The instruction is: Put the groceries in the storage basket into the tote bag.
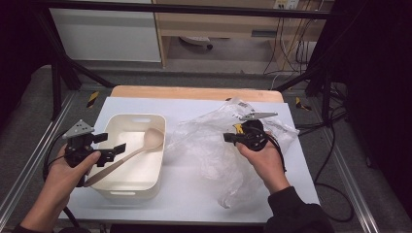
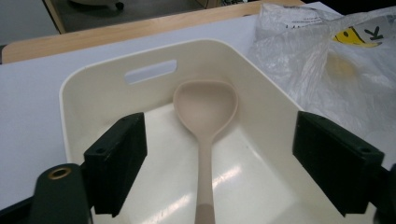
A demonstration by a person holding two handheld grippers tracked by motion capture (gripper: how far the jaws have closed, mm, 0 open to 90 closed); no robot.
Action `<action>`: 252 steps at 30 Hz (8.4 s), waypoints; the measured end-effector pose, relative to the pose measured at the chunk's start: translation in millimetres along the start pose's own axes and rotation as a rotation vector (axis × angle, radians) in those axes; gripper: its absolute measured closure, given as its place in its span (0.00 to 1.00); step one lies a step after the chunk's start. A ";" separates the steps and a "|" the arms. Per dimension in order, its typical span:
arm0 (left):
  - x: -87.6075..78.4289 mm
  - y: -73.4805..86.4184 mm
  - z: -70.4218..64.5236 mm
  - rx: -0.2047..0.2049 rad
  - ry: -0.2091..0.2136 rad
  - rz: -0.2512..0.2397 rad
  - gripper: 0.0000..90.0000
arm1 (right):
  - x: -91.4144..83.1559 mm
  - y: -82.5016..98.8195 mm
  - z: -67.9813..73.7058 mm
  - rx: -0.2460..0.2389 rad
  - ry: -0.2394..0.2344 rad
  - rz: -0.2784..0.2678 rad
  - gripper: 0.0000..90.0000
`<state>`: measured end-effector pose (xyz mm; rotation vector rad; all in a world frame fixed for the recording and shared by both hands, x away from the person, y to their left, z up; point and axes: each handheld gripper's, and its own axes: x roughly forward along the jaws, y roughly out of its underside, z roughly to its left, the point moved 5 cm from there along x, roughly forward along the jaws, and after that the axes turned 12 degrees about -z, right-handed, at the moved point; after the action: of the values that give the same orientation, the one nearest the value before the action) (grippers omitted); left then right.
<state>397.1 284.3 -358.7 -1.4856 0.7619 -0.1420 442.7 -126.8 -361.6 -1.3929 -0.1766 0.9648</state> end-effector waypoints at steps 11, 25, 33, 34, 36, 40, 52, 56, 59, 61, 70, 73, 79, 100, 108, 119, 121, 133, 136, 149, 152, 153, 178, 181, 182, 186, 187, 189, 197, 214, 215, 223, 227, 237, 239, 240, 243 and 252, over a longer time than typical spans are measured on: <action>-12.7 18.9 3.4 0.003 0.008 0.054 0.41 | -0.9 1.5 -1.5 0.003 -0.001 -0.001 1.00; -25.7 45.5 4.0 0.004 0.004 0.138 0.52 | 0.5 1.3 0.0 0.000 -0.005 0.005 1.00; -28.1 56.4 5.1 -0.024 0.009 0.147 0.57 | 1.4 1.7 -0.4 -0.002 -0.004 0.007 1.00; -27.7 57.3 4.2 -0.020 0.010 0.151 0.57 | 1.6 1.8 -0.1 0.000 -0.004 0.008 1.00; -26.1 59.4 2.6 -0.011 0.007 0.160 0.58 | 2.4 2.2 0.3 0.001 -0.007 0.010 1.00; -23.7 62.5 2.8 -0.004 -0.010 0.174 0.60 | 3.6 3.0 1.0 0.000 -0.011 0.012 1.00; -17.6 68.0 2.0 -0.009 -0.017 0.202 0.64 | 3.5 4.3 -0.3 0.001 -0.009 0.015 1.00; -16.4 67.7 3.2 -0.016 -0.020 0.201 0.64 | 3.7 4.6 -0.2 0.003 -0.009 0.015 1.00; -15.3 67.3 3.5 -0.021 -0.016 0.200 0.65 | 4.3 4.8 -0.5 0.001 -0.009 0.016 1.00; -13.9 67.8 3.4 -0.017 -0.014 0.207 0.65 | 4.8 5.1 -0.3 -0.001 -0.011 0.019 1.00; -12.3 69.3 4.3 -0.026 -0.006 0.219 0.69 | 4.8 4.9 0.8 0.002 -0.015 0.020 1.00; -12.3 69.5 4.5 -0.027 -0.003 0.225 0.69 | 4.5 4.9 0.6 0.002 -0.013 0.020 1.00; -12.5 69.7 4.4 -0.029 -0.004 0.237 0.72 | 5.0 5.1 0.7 0.001 -0.013 0.023 1.00; -15.4 70.2 0.2 -0.019 -0.010 0.220 0.76 | 4.3 5.4 0.2 -0.002 -0.012 0.026 1.00; -14.4 69.8 1.6 -0.033 -0.005 0.242 0.75 | 5.4 5.4 0.7 0.000 -0.012 0.030 1.00; -14.0 72.2 3.4 -0.014 -0.001 0.267 0.76 | 5.7 5.0 0.5 -0.002 -0.012 0.032 1.00; -14.0 72.0 2.9 -0.009 -0.001 0.266 0.76 | 5.6 4.6 0.6 -0.005 -0.012 0.030 1.00; -17.1 66.5 -3.4 0.051 -0.034 0.226 0.76 | 4.9 4.3 0.6 -0.011 -0.010 0.034 1.00; -19.3 65.2 -3.0 0.054 -0.042 0.208 0.76 | 4.4 4.5 -0.3 -0.011 -0.006 0.035 1.00; -38.2 48.9 -4.6 0.052 -0.041 0.101 0.76 | 4.5 1.0 1.0 -0.008 -0.010 0.034 1.00; -41.9 44.8 -6.2 0.045 -0.038 0.070 0.76 | 5.9 -1.4 2.5 -0.011 -0.009 0.034 1.00; -43.1 43.1 -7.0 0.040 -0.034 0.061 0.76 | 6.5 -2.3 2.9 -0.015 -0.009 0.035 1.00; -50.0 12.4 -41.1 0.061 0.074 0.008 0.76 | 10.8 -20.9 6.8 -0.024 -0.016 0.033 1.00; -49.3 9.2 -47.6 0.071 0.092 0.009 0.76 | 10.9 -20.7 6.5 -0.024 -0.016 0.035 1.00; -48.9 8.2 -50.2 0.073 0.097 0.009 0.76 | 11.0 -20.8 6.4 -0.025 -0.017 0.035 1.00; -46.9 4.9 -59.8 0.091 0.117 0.012 0.76 | 11.6 -21.2 6.6 -0.017 -0.016 0.033 1.00; -46.4 4.3 -62.1 0.095 0.124 0.015 0.76 | 11.6 -21.4 6.7 -0.015 -0.015 0.033 1.00; -44.7 3.7 -66.4 0.103 0.135 0.022 0.76 | 11.4 -21.8 6.7 -0.017 -0.017 0.033 1.00; -34.1 4.9 -79.3 0.124 0.176 0.050 0.76 | 10.1 -22.7 6.4 -0.021 -0.015 0.032 1.00; -14.2 14.3 -99.4 0.153 0.242 0.117 0.76 | 7.7 -22.5 5.1 -0.017 -0.017 0.029 1.00; -12.6 14.7 -100.7 0.152 0.247 0.121 0.76 | 7.5 -22.4 5.1 -0.018 -0.017 0.029 1.00; -5.0 17.0 -111.2 0.157 0.266 0.130 0.76 | 5.2 -22.0 3.2 -0.018 -0.012 0.028 1.00; 1.1 17.8 -119.5 0.165 0.266 0.133 0.76 | 4.1 -21.7 3.4 -0.019 -0.012 0.027 1.00; 24.4 22.3 -148.3 0.209 0.237 0.135 0.76 | 5.0 -18.8 6.0 -0.021 -0.020 0.034 1.00; 29.3 23.9 -154.8 0.213 0.246 0.139 0.76 | 4.8 -18.8 6.2 -0.018 -0.022 0.031 1.00; 31.6 24.6 -158.4 0.212 0.254 0.141 0.76 | 4.6 -18.9 6.1 -0.019 -0.023 0.030 1.00; 38.4 25.4 -167.8 0.220 0.271 0.146 0.76 | 3.5 -18.8 5.8 -0.021 -0.023 0.030 1.00; 59.3 23.1 -186.2 0.227 0.304 0.154 0.76 | -0.7 -16.1 3.6 -0.024 -0.021 0.036 1.00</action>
<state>334.5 99.5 -383.9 -1.1986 1.0654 -0.3316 447.5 -122.7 -346.3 -1.4127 -0.1796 1.0103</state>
